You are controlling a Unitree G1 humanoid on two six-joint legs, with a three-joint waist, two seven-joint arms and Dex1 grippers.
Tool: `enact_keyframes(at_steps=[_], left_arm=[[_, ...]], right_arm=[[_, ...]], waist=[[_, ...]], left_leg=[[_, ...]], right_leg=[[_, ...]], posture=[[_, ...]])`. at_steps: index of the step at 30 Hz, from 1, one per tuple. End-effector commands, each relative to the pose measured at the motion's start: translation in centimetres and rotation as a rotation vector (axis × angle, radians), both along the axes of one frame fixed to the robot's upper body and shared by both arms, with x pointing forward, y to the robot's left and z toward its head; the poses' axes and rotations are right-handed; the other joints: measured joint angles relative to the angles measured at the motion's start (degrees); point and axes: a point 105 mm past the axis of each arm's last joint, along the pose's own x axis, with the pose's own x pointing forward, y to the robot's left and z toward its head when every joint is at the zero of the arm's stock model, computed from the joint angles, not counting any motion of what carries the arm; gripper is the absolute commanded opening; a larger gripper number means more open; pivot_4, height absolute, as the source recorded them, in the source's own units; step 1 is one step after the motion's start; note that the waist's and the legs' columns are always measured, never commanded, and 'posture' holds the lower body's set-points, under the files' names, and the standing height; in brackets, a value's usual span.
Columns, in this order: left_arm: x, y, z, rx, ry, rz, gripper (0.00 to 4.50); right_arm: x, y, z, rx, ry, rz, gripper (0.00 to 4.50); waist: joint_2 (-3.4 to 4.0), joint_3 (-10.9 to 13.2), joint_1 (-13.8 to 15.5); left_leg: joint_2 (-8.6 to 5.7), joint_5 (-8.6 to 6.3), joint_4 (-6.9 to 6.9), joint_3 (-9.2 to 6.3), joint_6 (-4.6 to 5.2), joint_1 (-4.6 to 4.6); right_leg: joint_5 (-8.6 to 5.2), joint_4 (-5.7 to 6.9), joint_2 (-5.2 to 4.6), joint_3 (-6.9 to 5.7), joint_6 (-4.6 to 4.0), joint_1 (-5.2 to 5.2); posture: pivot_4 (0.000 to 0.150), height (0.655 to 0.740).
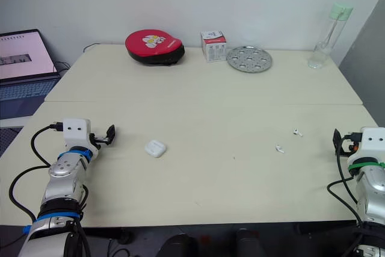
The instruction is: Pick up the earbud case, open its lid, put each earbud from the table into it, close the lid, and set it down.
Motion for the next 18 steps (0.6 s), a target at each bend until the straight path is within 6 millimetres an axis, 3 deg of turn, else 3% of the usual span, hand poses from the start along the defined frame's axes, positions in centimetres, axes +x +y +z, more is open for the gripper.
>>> enact_keyframes(at_steps=[1,5,14,18], left_arm=[[0.3,0.3,2.0,0.036,-0.058,-0.001,4.50],[0.4,-0.2,2.4,0.006,-0.093,-0.030,4.50],[0.4,-0.9,2.3,0.018,-0.083,-0.079,4.50],[-0.5,-3.2,3.8,0.019,-0.103,-0.249,4.50]], right_arm=[[-0.1,-0.9,1.9,-0.037,-0.061,-0.027,4.45],[-0.2,-1.8,1.8,-0.037,-0.063,-0.068,4.45],[0.5,-1.5,1.8,-0.032,-0.062,-0.051,4.45],[2.3,0.5,3.0,-0.037,-0.086,0.044,4.45]], waist=[[0.00,0.0,0.0],[0.00,0.0,0.0],[0.00,0.0,0.0],[0.00,0.0,-0.2]], left_leg=[[0.00,0.00,0.00,0.00,0.00,0.00],[-0.01,0.00,0.00,0.00,0.00,0.00],[0.00,0.00,0.00,0.01,0.00,0.01],[0.00,0.00,0.00,0.05,0.00,-0.01]], right_leg=[[0.00,0.00,0.00,0.00,0.00,0.00],[0.00,0.00,0.00,0.00,0.00,0.00],[0.00,0.00,0.00,0.01,0.00,0.00],[0.00,-0.01,0.00,0.04,-0.01,-0.01]], posture=[[0.150,0.7400],[0.150,0.7400],[0.150,0.7400],[0.150,0.7400]])
